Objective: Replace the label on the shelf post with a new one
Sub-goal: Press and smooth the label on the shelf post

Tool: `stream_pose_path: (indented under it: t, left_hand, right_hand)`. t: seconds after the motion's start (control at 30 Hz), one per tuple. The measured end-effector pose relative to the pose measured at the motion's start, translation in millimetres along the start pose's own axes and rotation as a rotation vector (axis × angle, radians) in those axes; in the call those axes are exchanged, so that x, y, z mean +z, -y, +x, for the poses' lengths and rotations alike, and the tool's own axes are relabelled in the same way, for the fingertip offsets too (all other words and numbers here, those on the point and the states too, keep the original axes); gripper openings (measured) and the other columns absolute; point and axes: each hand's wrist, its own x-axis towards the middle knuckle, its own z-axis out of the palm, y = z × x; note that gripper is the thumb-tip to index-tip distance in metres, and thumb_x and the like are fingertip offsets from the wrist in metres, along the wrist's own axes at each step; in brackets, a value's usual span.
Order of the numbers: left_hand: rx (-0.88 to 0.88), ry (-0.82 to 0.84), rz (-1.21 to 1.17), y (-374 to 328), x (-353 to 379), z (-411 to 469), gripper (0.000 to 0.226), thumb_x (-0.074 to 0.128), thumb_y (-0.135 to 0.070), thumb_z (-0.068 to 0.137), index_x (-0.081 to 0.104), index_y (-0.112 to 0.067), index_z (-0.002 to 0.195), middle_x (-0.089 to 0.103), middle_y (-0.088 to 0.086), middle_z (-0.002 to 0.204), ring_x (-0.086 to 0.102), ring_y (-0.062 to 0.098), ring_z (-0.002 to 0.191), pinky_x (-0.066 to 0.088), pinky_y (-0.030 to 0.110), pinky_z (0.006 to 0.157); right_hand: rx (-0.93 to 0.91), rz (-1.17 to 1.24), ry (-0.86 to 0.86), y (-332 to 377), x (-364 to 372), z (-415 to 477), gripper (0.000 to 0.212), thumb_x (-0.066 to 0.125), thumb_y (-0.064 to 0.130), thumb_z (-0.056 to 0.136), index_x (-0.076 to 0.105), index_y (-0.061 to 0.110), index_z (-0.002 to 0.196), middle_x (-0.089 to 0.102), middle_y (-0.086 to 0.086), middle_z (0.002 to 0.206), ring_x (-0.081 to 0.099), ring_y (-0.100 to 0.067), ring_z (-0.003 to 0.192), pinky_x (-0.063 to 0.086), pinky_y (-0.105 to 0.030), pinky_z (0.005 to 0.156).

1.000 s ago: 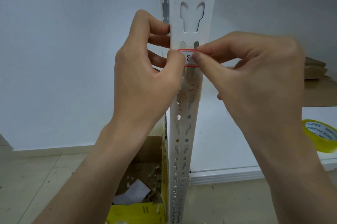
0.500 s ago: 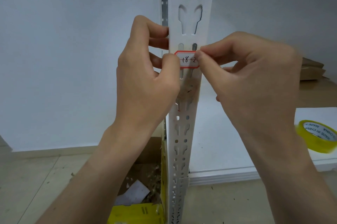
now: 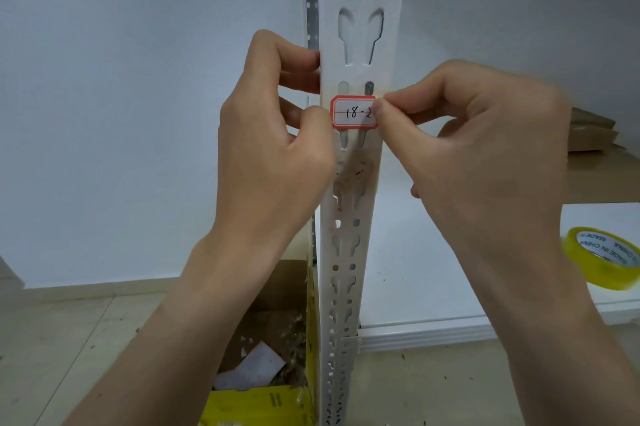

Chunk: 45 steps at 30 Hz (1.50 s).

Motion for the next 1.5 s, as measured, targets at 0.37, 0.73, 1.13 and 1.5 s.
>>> stream_pose_path:
  t: [0.37, 0.73, 1.13, 1.5]
  left_hand:
    - [-0.002, -0.016, 0.007, -0.6, 3.9, -2.1, 0.021, 0.061, -0.014, 0.088, 0.049, -0.018, 0.105, 0.066, -0.011, 0.103, 0.067, 0.005, 0.084, 0.047, 0.010, 0.057]
    - [0.021, -0.026, 0.017, 0.4, 5.6, -2.5, 0.019, 0.063, -0.016, 0.093, 0.048, -0.019, 0.106, 0.063, -0.015, 0.102, 0.065, 0.001, 0.085, 0.045, 0.007, 0.058]
    - [0.042, -0.023, 0.024, 1.2, 4.3, -0.5, 0.019, 0.061, -0.015, 0.092, 0.047, -0.020, 0.104, 0.062, -0.017, 0.102, 0.065, 0.004, 0.086, 0.045, 0.008, 0.060]
    - [0.042, -0.006, 0.024, -1.8, 4.7, -0.4, 0.020, 0.060, -0.022, 0.091, 0.045, -0.022, 0.104, 0.059, -0.020, 0.101, 0.069, 0.009, 0.090, 0.048, 0.009, 0.059]
  right_hand:
    - [0.024, -0.052, 0.103, 5.0, -0.7, -1.0, 0.007, 0.076, 0.039, 0.087, 0.076, 0.034, 0.083, 0.067, 0.021, 0.066, 0.055, 0.008, 0.049, 0.037, -0.006, 0.056]
    - [-0.014, -0.007, -0.010, -0.5, 3.7, -1.9, 0.013, 0.073, 0.040, 0.090, 0.079, 0.029, 0.087, 0.074, 0.020, 0.079, 0.052, 0.016, 0.054, 0.038, -0.006, 0.056]
    - [0.004, 0.029, -0.018, -0.4, 3.4, -2.4, 0.012, 0.074, 0.039, 0.089, 0.079, 0.028, 0.087, 0.065, 0.026, 0.077, 0.055, 0.014, 0.049, 0.042, -0.001, 0.057]
    - [-0.016, 0.044, 0.013, -1.4, 5.1, -2.4, 0.010, 0.075, 0.031, 0.088, 0.070, 0.031, 0.079, 0.067, 0.022, 0.074, 0.061, 0.008, 0.055, 0.041, -0.003, 0.058]
